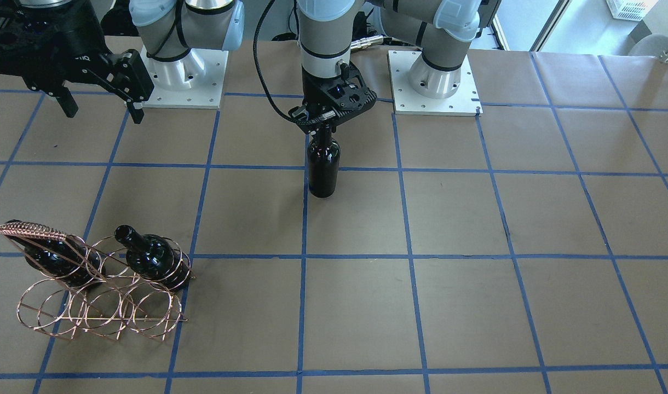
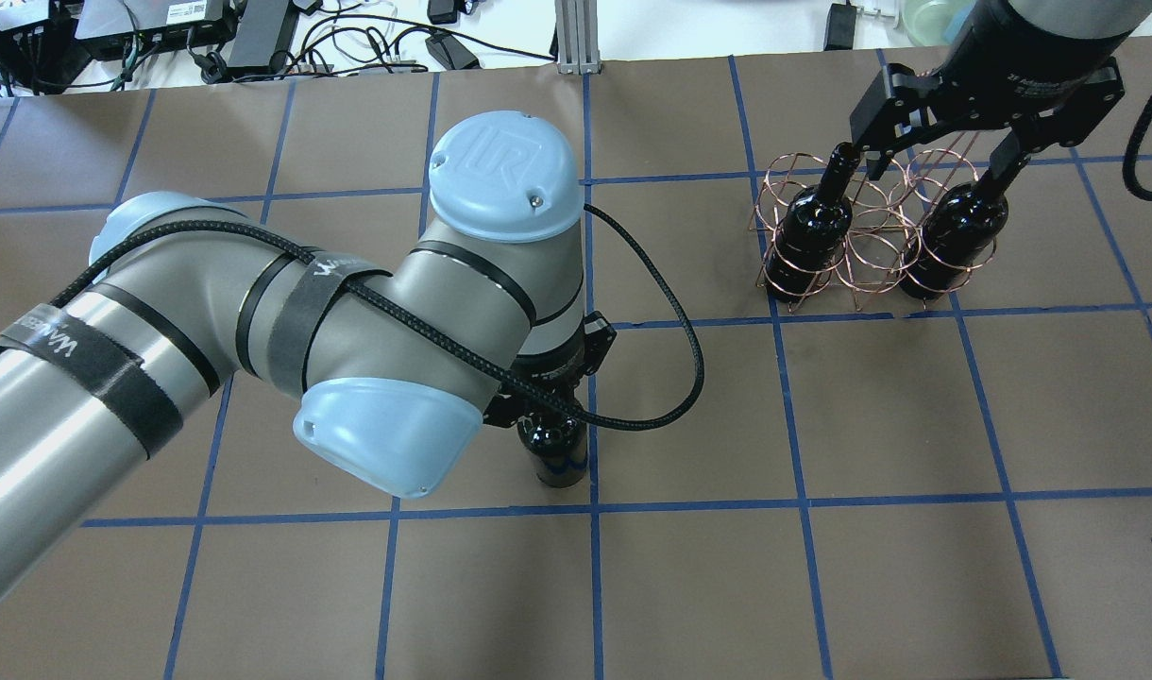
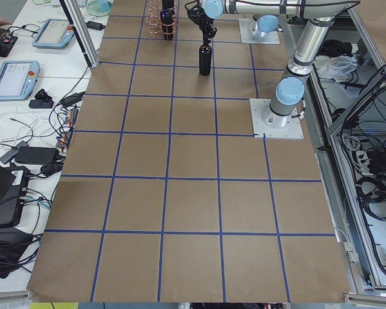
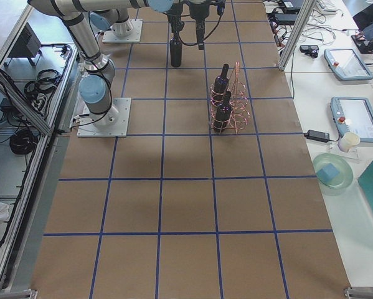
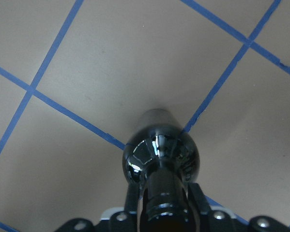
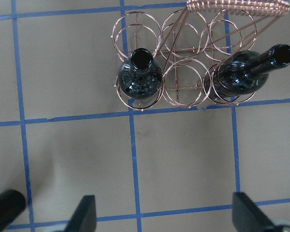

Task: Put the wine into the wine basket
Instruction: 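Stand the bottle upright on the table and open the left gripper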

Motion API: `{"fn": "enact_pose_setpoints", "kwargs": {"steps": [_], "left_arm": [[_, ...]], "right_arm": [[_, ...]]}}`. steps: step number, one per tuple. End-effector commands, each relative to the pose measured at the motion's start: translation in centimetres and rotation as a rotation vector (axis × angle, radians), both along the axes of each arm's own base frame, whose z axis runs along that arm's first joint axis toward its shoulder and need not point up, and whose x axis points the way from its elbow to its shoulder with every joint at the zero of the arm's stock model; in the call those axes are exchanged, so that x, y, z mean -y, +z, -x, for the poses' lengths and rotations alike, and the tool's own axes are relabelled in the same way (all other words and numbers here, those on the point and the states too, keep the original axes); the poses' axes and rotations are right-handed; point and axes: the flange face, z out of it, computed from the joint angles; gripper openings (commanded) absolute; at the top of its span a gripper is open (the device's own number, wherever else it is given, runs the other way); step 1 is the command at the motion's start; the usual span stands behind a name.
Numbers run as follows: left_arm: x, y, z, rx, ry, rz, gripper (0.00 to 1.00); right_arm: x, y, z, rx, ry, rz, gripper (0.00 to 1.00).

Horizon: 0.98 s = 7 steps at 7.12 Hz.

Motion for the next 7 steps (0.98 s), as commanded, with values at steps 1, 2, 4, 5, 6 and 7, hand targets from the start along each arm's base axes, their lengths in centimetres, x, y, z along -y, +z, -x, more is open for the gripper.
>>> {"fn": "enact_pose_setpoints", "kwargs": {"steps": [1, 2, 4, 5, 6, 7], "left_arm": [[0.5, 1.1, -0.3, -0.01, -0.002, 0.022, 0.85], [1.4, 2.7, -0.6, -0.017, 0.007, 0.045, 0.89], [2.6, 4.8, -3.0, -0.018, -0.025, 0.058, 0.92], [3.2, 6.5, -4.7, -0.03, -0.084, 0.09, 0.91], [4.9, 9.3, -7.5, -0.037, -0.216, 0.139, 0.9], [5.7, 11.9, -10.2, -0.029, -0.279, 0.118, 0.9]], "right_arm": [[-0.1, 0.0, -0.1, 0.0, 0.0, -0.001, 1.0], [0.1, -0.2, 0.0, 0.002, -0.001, -0.004, 1.0], [0.1, -0.1, -0.1, 0.004, 0.001, -0.001, 1.0], [0.1, -0.1, -0.1, 0.003, 0.001, 0.001, 1.0], [0.2, -0.1, 0.0, 0.001, 0.002, 0.004, 1.0], [0.6, -0.2, 0.4, 0.0, 0.004, 0.005, 1.0]]}}
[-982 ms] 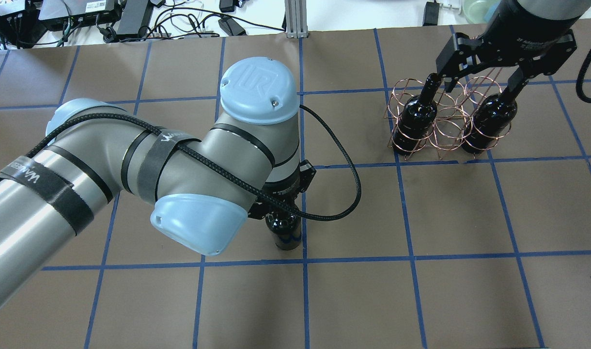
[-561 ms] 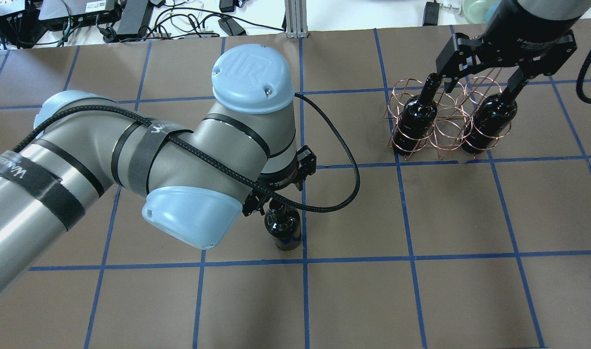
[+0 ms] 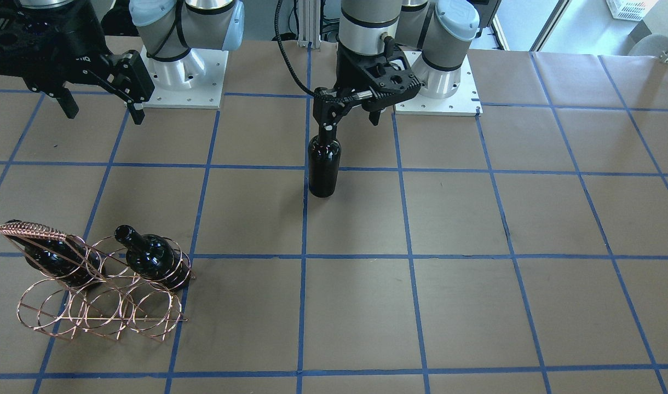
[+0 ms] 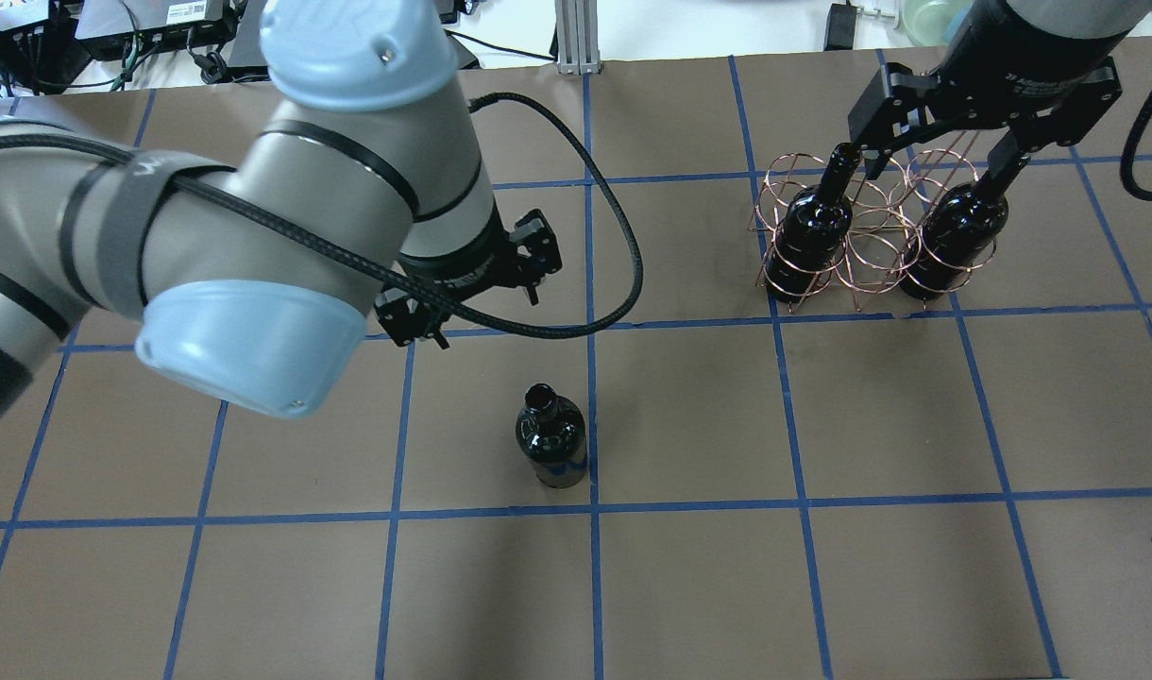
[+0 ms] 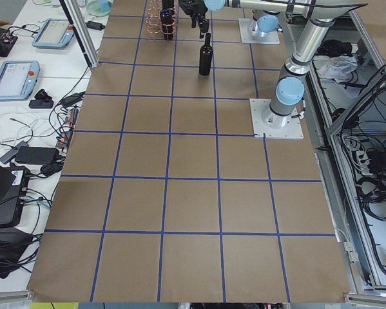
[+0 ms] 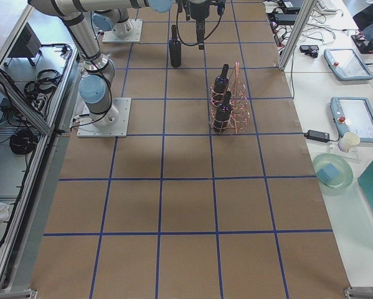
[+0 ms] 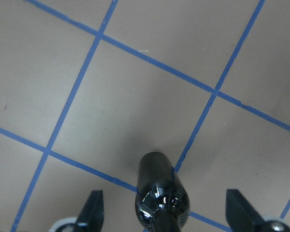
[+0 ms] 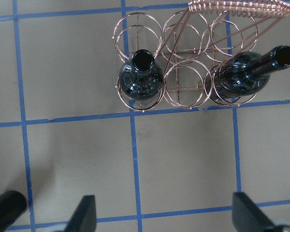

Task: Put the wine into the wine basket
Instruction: 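Raise the left gripper away while the right gripper reaches over the standing bottle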

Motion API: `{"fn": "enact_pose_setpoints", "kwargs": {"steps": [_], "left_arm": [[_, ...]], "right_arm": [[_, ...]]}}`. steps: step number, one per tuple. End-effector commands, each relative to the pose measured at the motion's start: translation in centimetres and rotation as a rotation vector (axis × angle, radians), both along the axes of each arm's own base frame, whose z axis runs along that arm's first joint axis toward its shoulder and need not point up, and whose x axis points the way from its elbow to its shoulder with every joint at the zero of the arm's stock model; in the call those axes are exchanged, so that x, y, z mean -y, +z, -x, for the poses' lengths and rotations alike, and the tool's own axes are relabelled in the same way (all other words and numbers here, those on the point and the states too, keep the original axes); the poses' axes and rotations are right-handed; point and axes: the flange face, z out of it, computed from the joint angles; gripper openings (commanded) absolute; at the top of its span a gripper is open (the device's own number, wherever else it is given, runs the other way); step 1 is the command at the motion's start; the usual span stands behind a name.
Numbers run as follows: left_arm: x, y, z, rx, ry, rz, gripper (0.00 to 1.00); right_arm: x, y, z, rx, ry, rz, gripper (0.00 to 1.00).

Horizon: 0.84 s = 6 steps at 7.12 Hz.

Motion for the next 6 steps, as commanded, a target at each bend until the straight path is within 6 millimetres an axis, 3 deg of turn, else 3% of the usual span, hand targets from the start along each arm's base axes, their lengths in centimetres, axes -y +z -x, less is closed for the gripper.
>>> {"fn": "enact_pose_setpoints", "kwargs": {"steps": [1, 2, 3, 4, 6], "left_arm": [[1.6, 4.8, -5.2, 0.029, -0.241, 0.018, 0.92], [2.3, 5.4, -7.7, 0.042, -0.36, 0.028, 0.92], [2.5, 6.1, -9.8, 0.048, -0.404, 0.027, 0.92], [2.8, 6.8, -11.8, 0.053, -0.435, 0.042, 0.97], [2.7, 7.8, -16.2, 0.071, -0.472, 0.04, 1.0]], "right_arm": [[0.4, 0.4, 0.1, -0.004, 0.006, 0.011, 1.0], [0.0, 1.8, -0.2, -0.002, -0.025, 0.032, 1.0], [-0.4, 2.6, -2.2, 0.022, -0.105, 0.008, 1.0], [-0.4, 1.7, -7.0, 0.047, -0.144, -0.007, 1.0], [-2.6, -1.2, -17.4, 0.06, -0.212, -0.039, 1.0]]}}
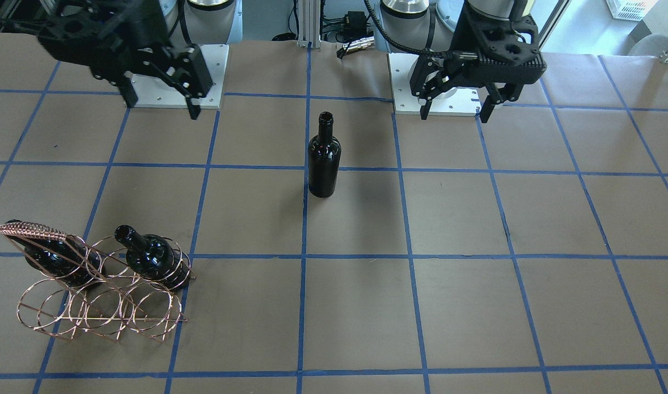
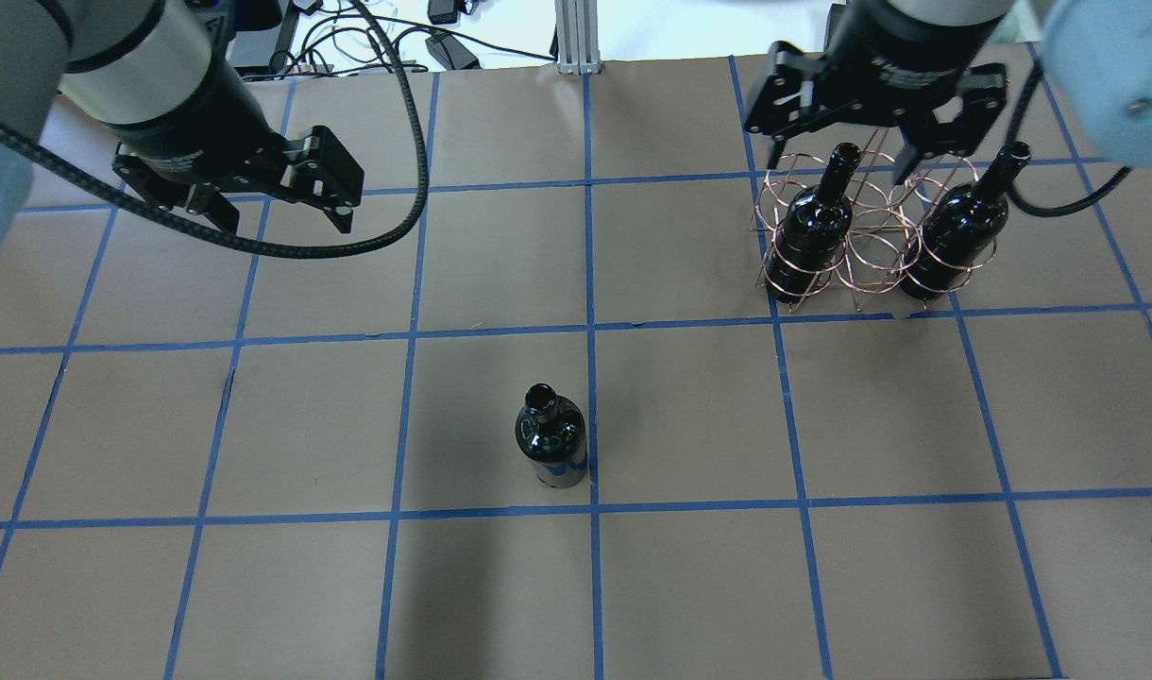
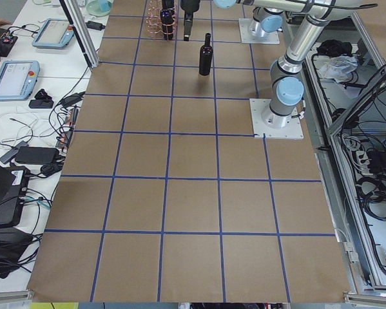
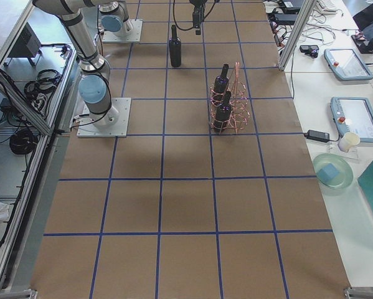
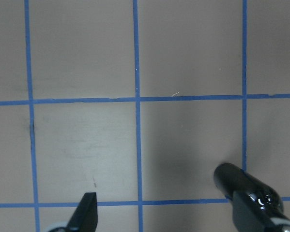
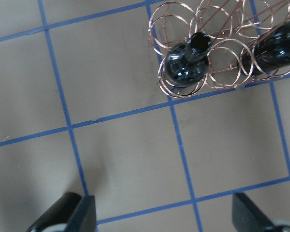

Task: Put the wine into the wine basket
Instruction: 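Raise the left gripper away while the right gripper reaches over the standing bottle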

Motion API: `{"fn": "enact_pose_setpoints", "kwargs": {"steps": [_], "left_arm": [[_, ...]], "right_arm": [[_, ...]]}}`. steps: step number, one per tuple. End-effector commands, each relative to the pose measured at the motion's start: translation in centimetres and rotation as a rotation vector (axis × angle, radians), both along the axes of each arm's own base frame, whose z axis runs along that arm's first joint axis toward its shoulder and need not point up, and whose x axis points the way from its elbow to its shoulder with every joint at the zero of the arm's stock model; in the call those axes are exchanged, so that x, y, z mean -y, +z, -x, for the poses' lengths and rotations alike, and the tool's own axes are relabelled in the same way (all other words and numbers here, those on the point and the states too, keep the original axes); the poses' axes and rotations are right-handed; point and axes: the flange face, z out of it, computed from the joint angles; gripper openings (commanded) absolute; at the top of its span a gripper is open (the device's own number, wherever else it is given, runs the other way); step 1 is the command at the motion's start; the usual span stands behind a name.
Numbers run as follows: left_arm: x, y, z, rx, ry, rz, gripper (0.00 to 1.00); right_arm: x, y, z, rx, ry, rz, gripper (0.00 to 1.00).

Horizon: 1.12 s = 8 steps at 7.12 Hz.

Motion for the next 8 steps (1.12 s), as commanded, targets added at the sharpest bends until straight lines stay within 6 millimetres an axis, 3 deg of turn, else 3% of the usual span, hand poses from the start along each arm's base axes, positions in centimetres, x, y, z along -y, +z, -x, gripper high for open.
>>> {"fn": "enact_pose_setpoints", "kwargs": {"steps": [1, 2, 3, 4, 6, 8], "left_arm": [[-0.2, 1.1, -3.6, 0.011, -0.014, 0.003, 1.0], [0.1, 1.7, -5.2, 0.018, -0.016, 0.013, 1.0], [0.2, 2.2, -7.4, 0.025, -0.046, 0.001, 1.0], [0.1, 2.0, -8.5, 0.021, -0.044, -0.025, 1.0], [0.2, 2.2, -8.7, 0.016, -0.039, -0.021, 1.0], [-0.1, 3.5, -9.8, 0.026, -0.014, -0.044, 1.0]], "right_arm": [[-2.3, -4.0, -11.4, 0.024, -0.08, -0.013, 1.0], [-2.6, -6.5, -16.2, 0.033, -0.085, 0.008, 1.0], [-4.1, -8.8, -19.6, 0.035, -0.069, -0.018, 1.0], [-4.6, -11.2, -20.8, 0.011, -0.033, -0.058, 1.0], [-6.4, -14.1, -21.3, 0.039, 0.013, -0.15, 1.0], [-6.7, -14.5, -21.3, 0.015, 0.047, -0.143, 0.94]]}}
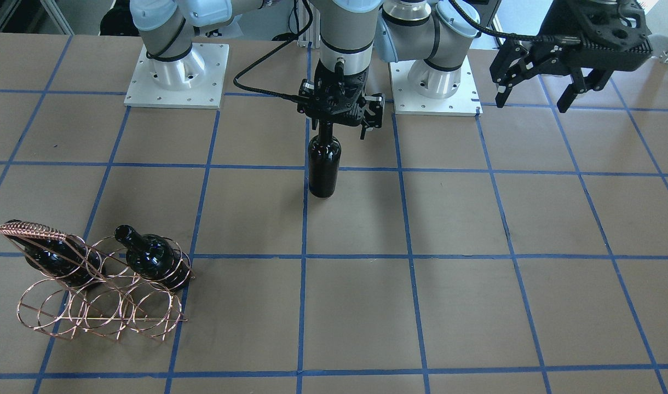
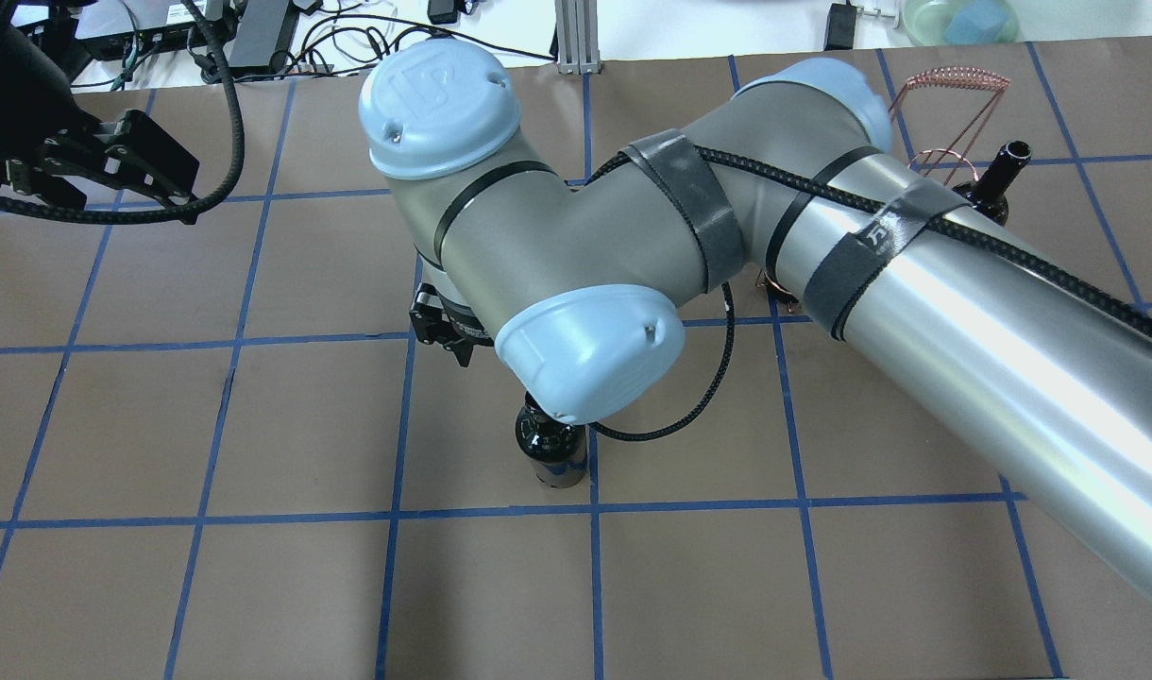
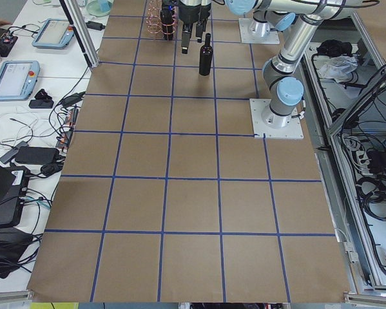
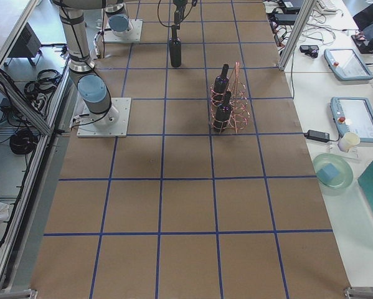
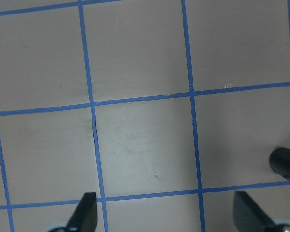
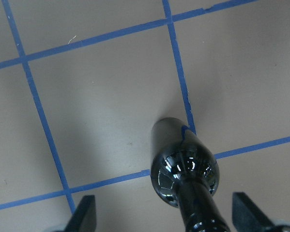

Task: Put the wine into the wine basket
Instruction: 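Raise the left gripper away while the right gripper reaches over the standing bottle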

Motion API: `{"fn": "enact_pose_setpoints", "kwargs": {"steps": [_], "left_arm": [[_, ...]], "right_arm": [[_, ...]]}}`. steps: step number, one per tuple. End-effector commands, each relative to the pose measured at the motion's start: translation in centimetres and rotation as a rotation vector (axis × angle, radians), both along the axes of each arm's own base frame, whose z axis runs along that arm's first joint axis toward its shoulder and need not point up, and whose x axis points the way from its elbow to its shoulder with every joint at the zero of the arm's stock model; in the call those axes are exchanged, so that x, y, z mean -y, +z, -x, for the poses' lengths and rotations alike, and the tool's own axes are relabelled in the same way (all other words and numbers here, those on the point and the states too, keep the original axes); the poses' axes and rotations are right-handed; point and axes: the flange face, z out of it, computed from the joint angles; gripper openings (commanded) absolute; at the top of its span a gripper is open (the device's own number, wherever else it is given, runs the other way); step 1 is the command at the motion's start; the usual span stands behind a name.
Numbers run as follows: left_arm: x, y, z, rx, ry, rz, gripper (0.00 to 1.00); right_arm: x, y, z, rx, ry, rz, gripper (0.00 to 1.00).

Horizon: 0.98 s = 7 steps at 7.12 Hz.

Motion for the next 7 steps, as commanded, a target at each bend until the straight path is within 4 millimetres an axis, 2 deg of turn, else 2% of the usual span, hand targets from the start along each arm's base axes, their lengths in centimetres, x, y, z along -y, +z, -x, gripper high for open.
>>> {"fn": "enact_pose_setpoints", "kwargs": {"steps": [1, 2, 4, 6, 7], "left_arm": [[0.63, 1.45, -2.59, -0.002, 0.053, -0.027, 1.0], [0.76, 1.67, -2.63, -0.002, 0.055, -0.024, 1.0], [0.17, 1.61, -2.46, -0.001, 0.066, -0.036, 1.0], [0.12, 1.47, -2.45, -0.001, 0.066, -0.038, 1.0], [0.06, 1.46, -2.39, -0.006, 0.067, -0.037, 1.0]], "right_arm": [[-0.35, -0.69, 0.02, -0.012, 0.059, -0.009, 0.94], [-0.61, -1.33, 0.21, -0.02, 0.059, -0.019, 0.94], [-0.67, -1.5, 0.26, -0.024, 0.062, -0.023, 0.81], [-0.72, -1.33, 0.31, -0.022, 0.09, -0.019, 0.77], [-0.73, -1.34, 0.32, -0.022, 0.105, -0.02, 0.7]]}}
